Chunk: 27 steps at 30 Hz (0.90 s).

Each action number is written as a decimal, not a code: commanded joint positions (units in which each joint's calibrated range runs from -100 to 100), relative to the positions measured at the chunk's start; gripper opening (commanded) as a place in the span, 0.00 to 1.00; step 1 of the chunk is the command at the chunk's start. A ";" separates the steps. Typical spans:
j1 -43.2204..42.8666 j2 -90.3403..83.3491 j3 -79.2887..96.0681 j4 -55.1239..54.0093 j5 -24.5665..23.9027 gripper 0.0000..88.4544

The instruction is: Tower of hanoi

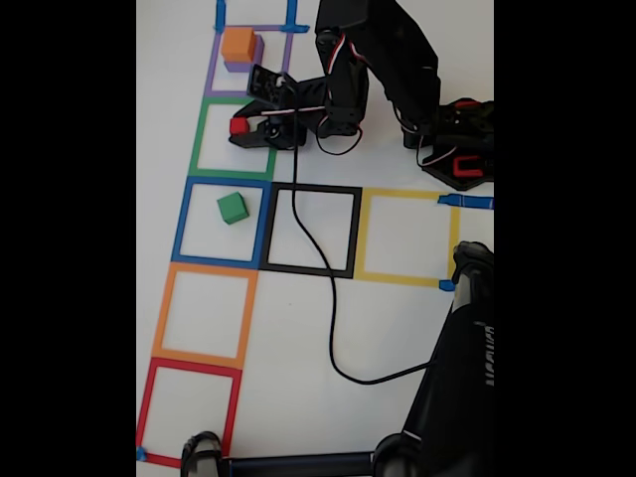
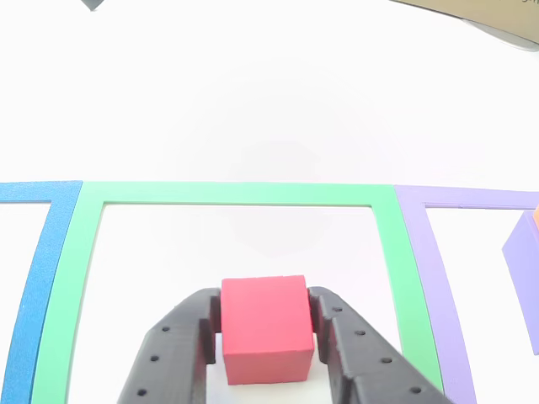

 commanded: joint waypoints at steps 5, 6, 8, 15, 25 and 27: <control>-1.77 -4.90 1.48 1.48 0.36 0.03; -2.06 -6.03 2.02 1.96 0.36 0.03; -2.82 -9.50 3.39 3.74 0.36 0.03; -5.79 -33.72 6.57 25.69 0.36 0.03; -8.10 -72.40 -6.52 88.44 0.36 0.03; -9.25 -75.71 -15.25 102.53 0.36 0.02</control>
